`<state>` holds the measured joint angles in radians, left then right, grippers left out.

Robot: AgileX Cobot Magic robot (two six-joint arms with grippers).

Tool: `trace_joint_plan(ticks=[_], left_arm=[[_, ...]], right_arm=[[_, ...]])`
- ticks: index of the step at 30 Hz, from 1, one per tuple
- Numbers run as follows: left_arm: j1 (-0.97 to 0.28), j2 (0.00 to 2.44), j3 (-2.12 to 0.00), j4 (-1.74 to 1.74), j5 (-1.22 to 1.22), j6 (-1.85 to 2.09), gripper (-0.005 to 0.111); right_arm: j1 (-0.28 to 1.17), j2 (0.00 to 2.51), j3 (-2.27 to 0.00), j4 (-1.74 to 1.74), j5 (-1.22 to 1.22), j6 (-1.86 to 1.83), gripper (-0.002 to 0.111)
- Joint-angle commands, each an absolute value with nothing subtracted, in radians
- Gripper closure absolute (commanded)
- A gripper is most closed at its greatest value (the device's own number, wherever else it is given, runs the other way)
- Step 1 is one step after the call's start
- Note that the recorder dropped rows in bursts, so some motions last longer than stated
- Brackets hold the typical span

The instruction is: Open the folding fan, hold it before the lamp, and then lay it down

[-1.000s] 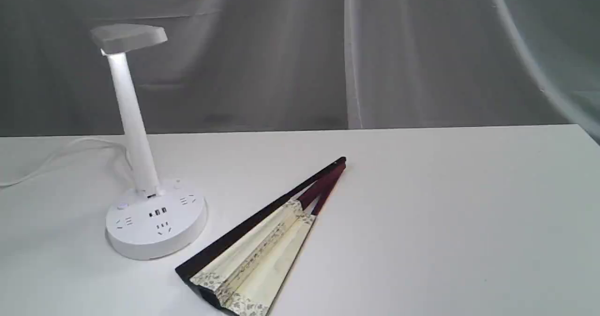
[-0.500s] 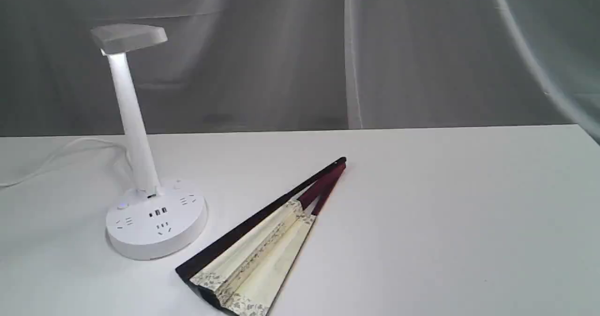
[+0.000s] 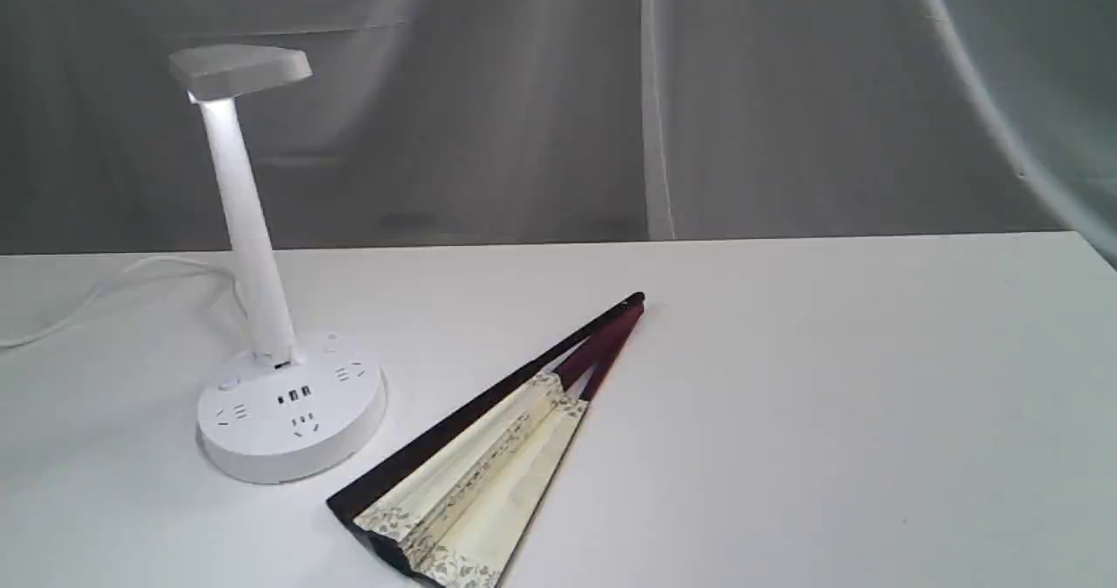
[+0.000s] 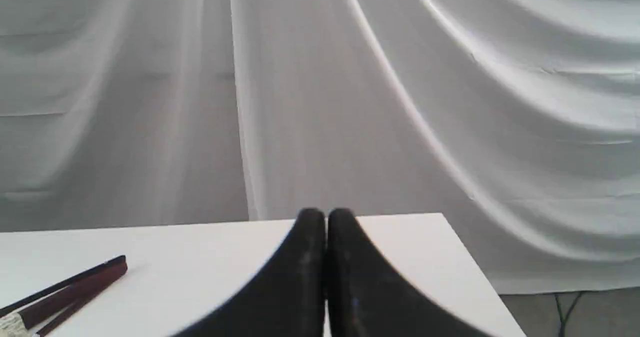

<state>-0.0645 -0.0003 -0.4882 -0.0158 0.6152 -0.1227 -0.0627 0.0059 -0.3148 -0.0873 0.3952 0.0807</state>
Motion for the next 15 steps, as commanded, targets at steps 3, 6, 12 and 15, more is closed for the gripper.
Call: trace_joint_plan(ticks=[3,6,12,15], left_arm=[[-0.062,0.016,-0.535,-0.016,0.654,-0.127,0.107],[-0.062,0.092,-0.542,-0.046,0.661,-0.127,0.107],[-0.062,0.289,-0.542,-0.05,0.656,-0.12,0.107],[-0.062,0.381,-0.542,-0.05,0.646,-0.087,0.107]], right_arm=[[-0.068,0.084,-0.34,-0.06,0.429,0.083,0.108],[-0.068,0.154,-0.34,0.0,0.431,0.083,0.108],[-0.068,0.326,-0.391,0.036,0.44,0.075,0.108],[-0.068,0.427,-0.465,0.041,0.458,0.067,0.108]])
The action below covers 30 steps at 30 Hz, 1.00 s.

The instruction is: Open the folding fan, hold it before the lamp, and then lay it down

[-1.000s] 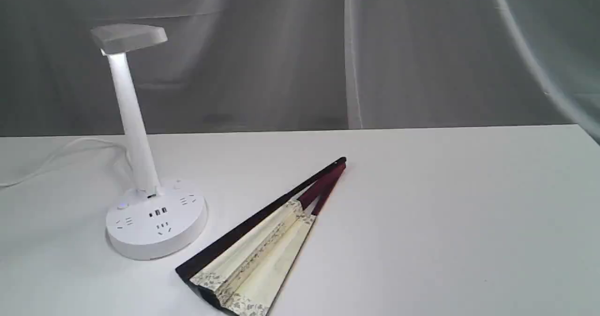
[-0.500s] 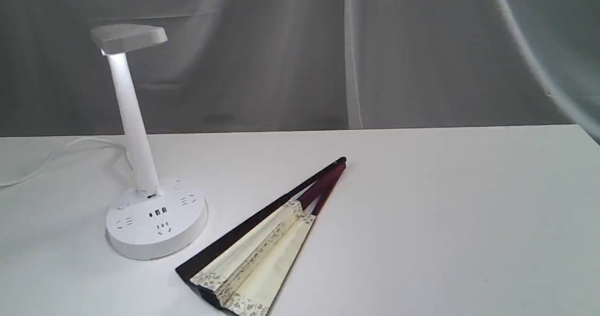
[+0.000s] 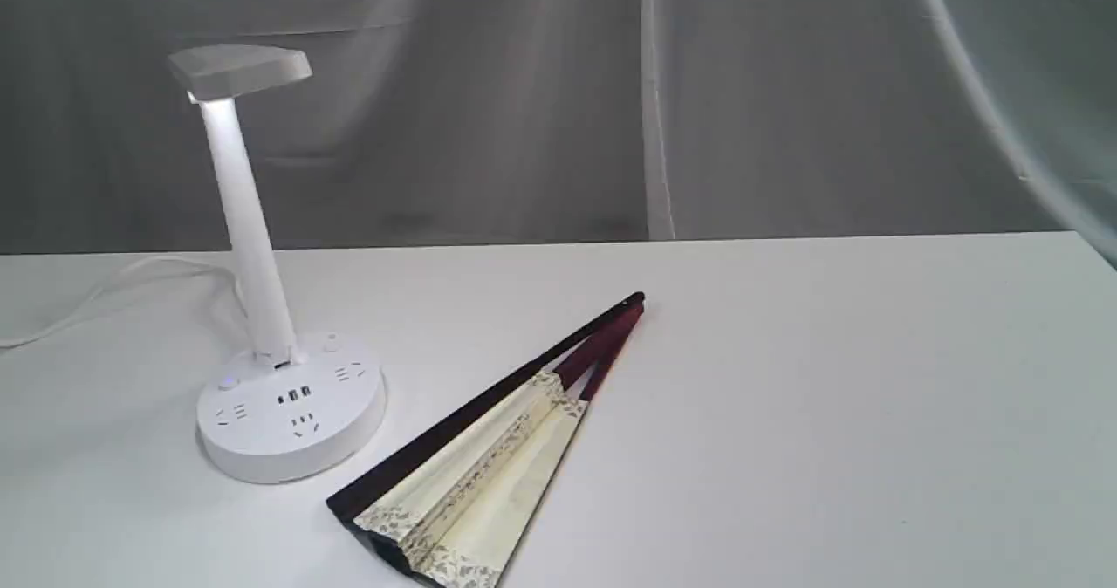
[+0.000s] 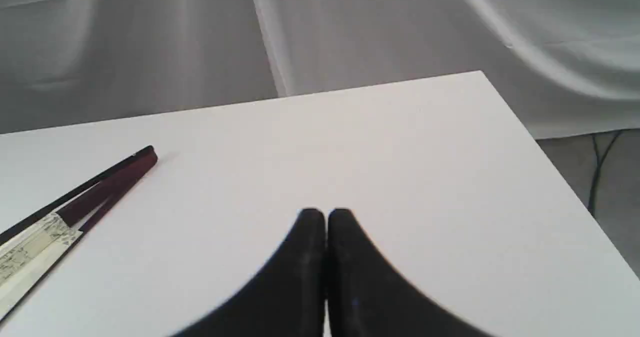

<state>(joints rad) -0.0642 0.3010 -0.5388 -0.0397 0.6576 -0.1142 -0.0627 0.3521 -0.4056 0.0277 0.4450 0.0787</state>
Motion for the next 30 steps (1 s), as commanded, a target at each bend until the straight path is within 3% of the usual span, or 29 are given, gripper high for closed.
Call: trace_joint_plan(ticks=[1,8,15,20,25,30], left_arm=[[-0.062,0.414,-0.542,-0.05,0.64,-0.076,0.107],[-0.062,0.609,-0.542,-0.05,0.551,-0.068,0.105],[-0.062,0.813,-0.551,-0.073,0.511,-0.068,0.095],[-0.062,0.936,-0.631,-0.169,0.572,0.06,0.087],[-0.062,1.043,-0.699,-0.416,0.583,0.303,0.088],[-0.069,1.135,-0.718,-0.431,0.583,0.324,0.1]], right_arm=[[-0.068,0.458,-0.489,0.047,0.469,0.067,0.108],[-0.068,0.656,-0.61,0.057,0.482,0.043,0.108],[-0.068,0.889,-0.725,0.368,0.486,-0.225,0.086],[-0.068,1.034,-0.778,0.513,0.498,-0.332,0.083],[-0.068,1.15,-0.793,0.664,0.5,-0.475,0.083],[-0.068,1.261,-0.793,0.832,0.525,-0.648,0.083]])
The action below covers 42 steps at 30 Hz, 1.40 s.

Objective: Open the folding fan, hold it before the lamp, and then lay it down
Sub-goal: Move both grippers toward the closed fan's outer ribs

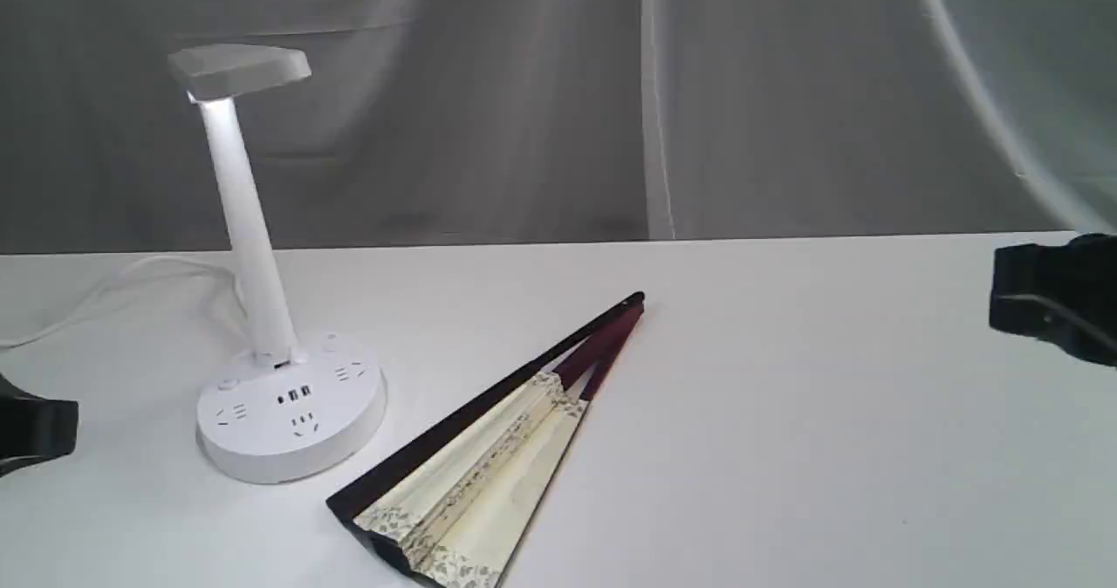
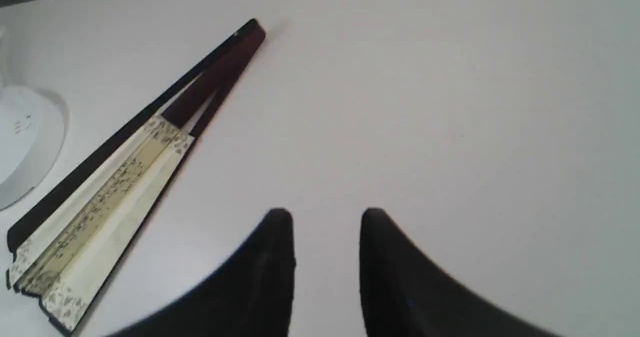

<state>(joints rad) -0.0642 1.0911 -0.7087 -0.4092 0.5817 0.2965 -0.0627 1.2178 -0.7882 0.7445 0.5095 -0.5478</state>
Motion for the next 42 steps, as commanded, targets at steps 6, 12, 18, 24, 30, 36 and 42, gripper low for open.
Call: trace_joint_plan(ticks=[6,12,18,24,30,36,42], left_arm=[[-0.184,1.209,-0.722,-0.375,0.53,0.291,0.107],[-0.281,1.292,-0.768,-0.183,0.529,0.078,0.107],[-0.368,1.377,-0.821,0.019,0.557,-0.174,0.107],[-0.438,1.456,-0.833,0.032,0.53,-0.229,0.107],[-0.442,1.475,-0.833,-0.051,0.496,-0.236,0.105],[-0.442,1.475,-0.833,-0.067,0.498,-0.236,0.101],[-0.442,1.502,-0.833,-0.117,0.527,-0.23,0.101]], right_arm=[[-0.037,1.35,-0.821,0.863,0.547,-0.711,0.083],[0.101,1.463,-0.956,0.65,0.554,-0.493,0.085],[0.241,1.604,-1.14,0.299,0.627,-0.216,0.087],[0.272,1.769,-1.33,0.277,0.756,-0.171,0.087],[0.272,1.916,-1.498,0.285,0.836,-0.316,0.082],[0.272,2.064,-1.674,0.315,1.005,-0.37,0.063],[0.272,2.248,-1.919,0.326,1.174,-0.433,0.061]])
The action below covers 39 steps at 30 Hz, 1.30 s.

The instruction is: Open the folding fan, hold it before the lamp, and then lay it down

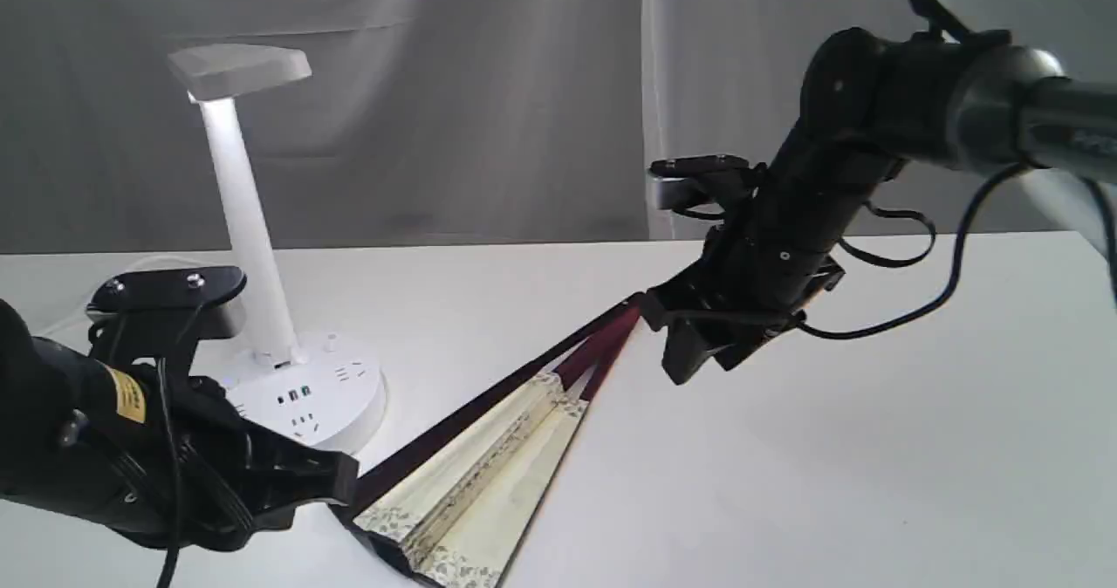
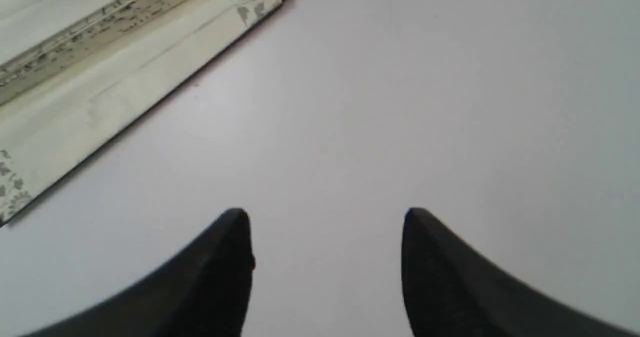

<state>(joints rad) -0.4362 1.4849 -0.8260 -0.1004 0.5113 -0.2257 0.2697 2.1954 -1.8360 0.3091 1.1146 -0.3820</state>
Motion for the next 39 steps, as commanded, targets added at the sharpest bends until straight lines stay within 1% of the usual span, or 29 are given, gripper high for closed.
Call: trace_joint_plan(ticks=[1,6,9,13,17,19,30,35,37,39], left_arm=[[-0.442,1.508,-0.835,-0.11,0.542,-0.228,0.101],[-0.442,1.579,-0.908,-0.095,0.65,-0.223,0.101],[-0.442,1.616,-0.948,-0.095,0.661,-0.223,0.101],[-0.442,1.641,-0.969,-0.095,0.659,-0.223,0.101],[-0.442,1.647,-0.971,-0.092,0.663,-0.223,0.101],[-0.442,1.647,-0.971,-0.091,0.678,-0.223,0.101],[-0.442,1.647,-0.971,-0.091,0.686,-0.221,0.101],[-0.442,1.647,-0.971,-0.091,0.684,-0.221,0.101],[-0.442,1.647,-0.971,-0.091,0.684,-0.221,0.101],[-0.442,1.647,-0.971,-0.091,0.682,-0.221,0.101]], right_arm=[[0.272,2.279,-1.967,0.341,1.192,-0.495,0.061],[0.286,2.377,-2.134,0.342,1.221,-0.606,0.061],[0.304,2.426,-2.214,0.343,1.177,-0.688,0.061],[0.346,2.453,-2.236,0.346,1.014,-0.944,0.061],[0.386,2.48,-2.236,0.356,0.874,-1.106,0.061],[0.396,2.49,-2.236,0.342,0.848,-1.113,0.061],[0.396,2.538,-2.236,0.338,0.895,-1.068,0.061],[0.391,2.562,-2.236,0.282,0.898,-1.068,0.061],[0.387,2.569,-2.236,0.281,0.898,-1.068,0.059],[0.385,2.573,-2.236,0.281,0.902,-1.068,0.053]])
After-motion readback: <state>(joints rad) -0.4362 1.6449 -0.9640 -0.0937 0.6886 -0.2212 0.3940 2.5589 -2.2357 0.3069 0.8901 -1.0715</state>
